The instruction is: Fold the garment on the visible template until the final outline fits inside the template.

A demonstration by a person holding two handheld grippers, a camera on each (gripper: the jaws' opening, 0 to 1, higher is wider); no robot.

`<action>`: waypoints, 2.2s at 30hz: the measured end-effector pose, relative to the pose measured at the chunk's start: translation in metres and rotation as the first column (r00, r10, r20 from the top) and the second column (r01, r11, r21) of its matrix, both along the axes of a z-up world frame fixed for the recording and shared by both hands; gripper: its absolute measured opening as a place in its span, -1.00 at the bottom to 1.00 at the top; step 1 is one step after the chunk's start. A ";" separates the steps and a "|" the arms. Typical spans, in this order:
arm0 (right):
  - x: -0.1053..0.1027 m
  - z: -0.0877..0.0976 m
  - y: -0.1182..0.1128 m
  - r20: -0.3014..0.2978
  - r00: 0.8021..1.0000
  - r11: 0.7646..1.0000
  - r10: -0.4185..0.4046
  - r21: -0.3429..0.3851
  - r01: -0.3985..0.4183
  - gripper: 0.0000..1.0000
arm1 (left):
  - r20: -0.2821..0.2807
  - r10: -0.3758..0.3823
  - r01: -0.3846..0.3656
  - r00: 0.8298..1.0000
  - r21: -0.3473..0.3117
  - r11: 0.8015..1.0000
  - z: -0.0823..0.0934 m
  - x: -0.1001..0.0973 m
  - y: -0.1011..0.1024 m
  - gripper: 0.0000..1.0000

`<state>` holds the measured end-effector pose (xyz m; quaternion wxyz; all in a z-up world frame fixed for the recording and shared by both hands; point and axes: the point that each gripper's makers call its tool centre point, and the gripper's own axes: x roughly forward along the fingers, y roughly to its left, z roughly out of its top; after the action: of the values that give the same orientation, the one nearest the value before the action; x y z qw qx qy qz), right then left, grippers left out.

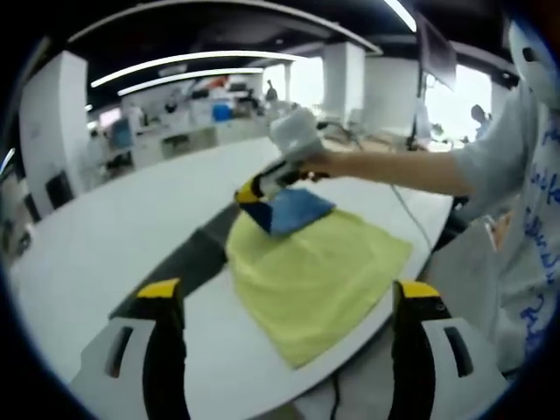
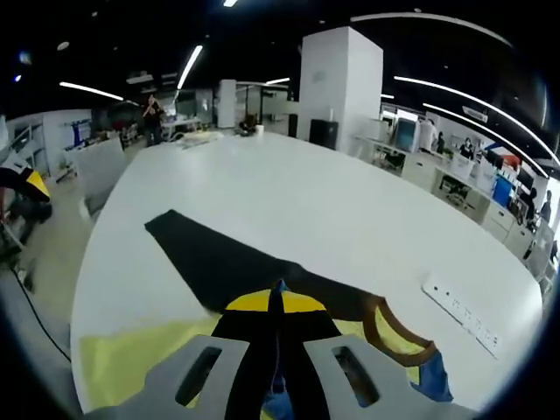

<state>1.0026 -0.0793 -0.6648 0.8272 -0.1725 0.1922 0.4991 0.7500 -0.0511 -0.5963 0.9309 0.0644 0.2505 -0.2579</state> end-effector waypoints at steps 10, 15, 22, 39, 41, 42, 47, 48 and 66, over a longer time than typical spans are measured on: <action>-0.001 -0.009 0.004 -0.018 1.000 1.000 -0.008 -0.006 0.008 -0.97 | -0.006 0.010 -0.010 1.000 -0.001 1.000 -0.002 -0.001 0.004 0.89; -0.002 -0.016 0.008 -0.053 0.998 1.000 -0.018 0.010 0.019 -0.97 | -0.007 0.016 -0.016 1.000 -0.002 1.000 -0.002 -0.001 0.006 0.89; 0.002 -0.024 0.014 -0.066 0.998 1.000 -0.017 0.010 0.018 -0.97 | -0.015 0.025 -0.025 1.000 -0.004 1.000 -0.005 -0.002 0.009 0.89; 0.008 -0.042 0.022 -0.089 0.995 0.999 -0.043 0.005 0.043 -0.97 | -0.034 0.025 -0.026 0.999 -0.016 1.000 -0.011 0.001 0.012 0.91; 0.009 -0.045 0.023 -0.096 0.994 0.999 -0.047 0.005 0.048 -0.97 | -0.033 0.025 -0.025 0.999 -0.017 1.000 -0.011 0.001 0.012 0.91; 0.008 -0.047 0.024 -0.098 0.994 0.999 -0.051 0.006 0.052 -0.97 | -0.033 0.025 -0.026 0.999 -0.021 0.999 -0.010 0.001 0.012 0.91; 0.009 -0.049 0.025 -0.105 0.993 0.998 -0.060 0.009 0.061 -0.97 | -0.043 0.026 -0.027 0.999 -0.016 1.000 -0.013 0.002 0.013 0.90; 0.009 -0.051 0.025 -0.107 0.992 0.998 -0.060 0.008 0.062 -0.97 | -0.043 0.025 -0.026 0.999 -0.017 1.000 -0.013 0.002 0.012 0.90; 0.008 -0.073 0.033 -0.120 0.991 0.999 -0.050 -0.027 0.047 -0.97 | -0.055 0.022 -0.024 0.998 -0.031 0.999 -0.016 0.003 0.013 0.91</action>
<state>1.0109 -0.0464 -0.7382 0.8238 -0.1472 0.2521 0.4859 0.7531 -0.0379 -0.6125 0.9275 0.0399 0.2725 -0.2528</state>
